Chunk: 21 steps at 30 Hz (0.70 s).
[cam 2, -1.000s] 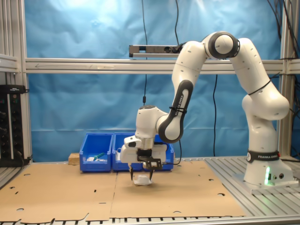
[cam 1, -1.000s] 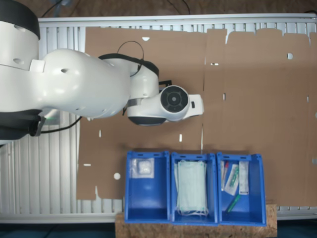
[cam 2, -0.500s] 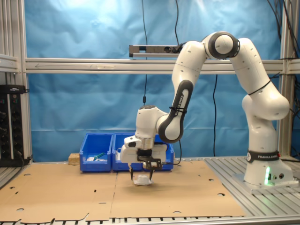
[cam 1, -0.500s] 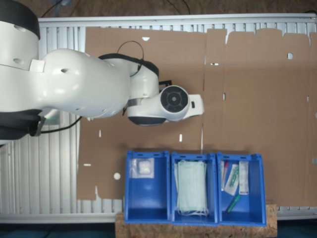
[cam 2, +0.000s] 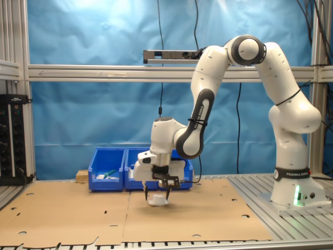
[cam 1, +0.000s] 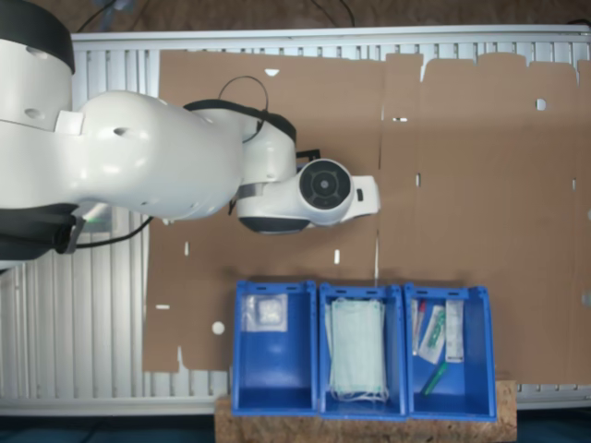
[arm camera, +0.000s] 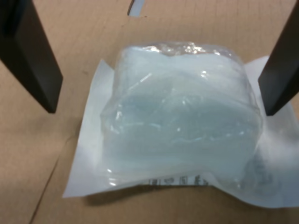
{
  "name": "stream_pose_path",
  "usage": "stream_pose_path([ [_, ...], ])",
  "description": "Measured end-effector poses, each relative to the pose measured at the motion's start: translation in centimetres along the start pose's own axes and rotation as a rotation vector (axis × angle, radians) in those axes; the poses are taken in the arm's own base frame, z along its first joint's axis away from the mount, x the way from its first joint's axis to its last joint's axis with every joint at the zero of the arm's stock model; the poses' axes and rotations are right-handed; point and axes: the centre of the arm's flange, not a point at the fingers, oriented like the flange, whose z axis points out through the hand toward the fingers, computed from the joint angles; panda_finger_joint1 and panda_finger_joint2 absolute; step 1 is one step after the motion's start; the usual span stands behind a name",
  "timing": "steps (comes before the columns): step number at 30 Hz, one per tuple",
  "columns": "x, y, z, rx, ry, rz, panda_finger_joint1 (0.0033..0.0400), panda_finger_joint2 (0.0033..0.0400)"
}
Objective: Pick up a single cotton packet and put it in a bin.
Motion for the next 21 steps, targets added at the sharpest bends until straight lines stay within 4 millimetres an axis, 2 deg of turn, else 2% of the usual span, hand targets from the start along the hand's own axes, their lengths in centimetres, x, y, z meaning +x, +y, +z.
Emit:
stream_pose_path([
  [6,0.00,0.00,0.00,0.000,0.000,0.000,0.0400,0.0400],
  [7,0.00,0.00,0.00,0.000,0.000,0.000,0.0354,0.0354],
  [16,0.00,0.00,0.00,0.000,0.000,0.000,0.0354,0.0354],
  [17,0.00,0.00,0.00,0.000,0.000,0.000,0.0168,0.0168],
  [21,0.01,0.02,-0.04,-0.001,0.001,0.000,0.0168,0.0168],
])
